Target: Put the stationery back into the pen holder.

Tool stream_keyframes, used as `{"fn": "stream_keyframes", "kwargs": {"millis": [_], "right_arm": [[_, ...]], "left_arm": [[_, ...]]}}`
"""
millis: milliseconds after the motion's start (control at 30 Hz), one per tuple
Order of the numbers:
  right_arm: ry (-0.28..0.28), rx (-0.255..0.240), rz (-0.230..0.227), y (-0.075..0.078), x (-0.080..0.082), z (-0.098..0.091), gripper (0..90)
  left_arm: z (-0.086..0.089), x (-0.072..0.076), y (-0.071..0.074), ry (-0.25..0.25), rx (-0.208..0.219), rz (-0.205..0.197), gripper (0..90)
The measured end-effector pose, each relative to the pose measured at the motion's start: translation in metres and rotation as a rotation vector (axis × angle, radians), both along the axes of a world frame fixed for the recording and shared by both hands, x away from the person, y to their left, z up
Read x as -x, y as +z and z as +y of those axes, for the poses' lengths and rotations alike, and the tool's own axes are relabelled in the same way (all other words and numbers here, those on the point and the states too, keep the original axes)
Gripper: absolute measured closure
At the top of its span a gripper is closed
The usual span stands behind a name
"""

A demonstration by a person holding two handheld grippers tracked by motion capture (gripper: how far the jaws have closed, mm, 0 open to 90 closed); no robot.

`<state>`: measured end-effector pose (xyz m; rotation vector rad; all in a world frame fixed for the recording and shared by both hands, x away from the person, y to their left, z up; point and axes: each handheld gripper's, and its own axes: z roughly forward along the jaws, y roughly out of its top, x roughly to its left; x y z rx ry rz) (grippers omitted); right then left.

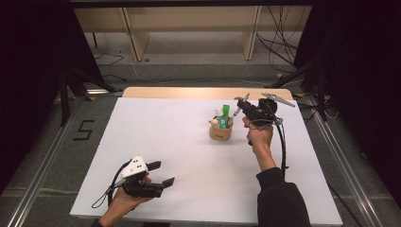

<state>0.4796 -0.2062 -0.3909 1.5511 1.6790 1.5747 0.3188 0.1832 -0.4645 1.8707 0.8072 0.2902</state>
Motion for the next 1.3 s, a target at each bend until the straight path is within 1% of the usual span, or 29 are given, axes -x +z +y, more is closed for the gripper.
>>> {"fn": "stream_keyframes", "kwargs": {"millis": [133,300,467,600,700,833,933,1033,1133,1167,1200,1233,1300], "right_arm": [[0.001,0.030,-0.004,0.000,-0.003,0.004,80.0],[0.004,0.051,0.012,-0.004,-0.005,0.009,80.0],[0.016,0.124,0.023,-0.010,-0.008,0.014,80.0],[0.029,0.152,0.040,-0.015,-0.010,0.017,80.0],[0.042,0.186,0.054,-0.020,-0.011,0.022,80.0],[0.052,0.225,0.058,-0.024,-0.012,0.029,80.0],[0.053,0.226,0.066,-0.025,-0.013,0.029,79.9],[0.053,0.213,0.072,-0.026,-0.014,0.027,79.8],[0.058,0.198,0.088,-0.027,-0.014,0.025,78.8],[0.063,0.189,0.095,-0.027,-0.014,0.025,72.8],[0.069,0.170,0.098,-0.028,-0.015,0.023,65.3],[0.070,0.150,0.103,-0.027,-0.015,0.023,61.1],[0.074,0.127,0.094,-0.023,-0.013,0.020,52.9]], "left_arm": [[0.001,0.000,0.001,0.000,0.006,0.002,18.2],[0.002,0.000,0.001,0.004,0.014,0.005,17.9],[0.002,0.000,0.002,-0.001,0.023,0.007,17.9],[0.001,0.000,0.002,-0.001,0.025,0.010,17.8],[0.001,0.000,0.001,-0.002,0.026,0.015,17.7],[0.000,0.000,0.001,-0.008,0.017,0.016,17.7],[0.000,0.001,0.002,-0.008,0.023,0.013,17.7],[0.000,0.000,0.002,-0.006,0.023,0.016,17.7],[0.000,0.000,0.002,-0.006,0.021,0.016,17.7],[0.000,0.000,0.002,-0.007,0.019,0.016,17.7],[0.000,0.000,0.002,-0.008,0.018,0.015,17.7],[-0.001,0.000,0.002,-0.005,0.020,0.016,17.7],[0.000,0.000,0.002,-0.005,0.020,0.017,17.7]]}}
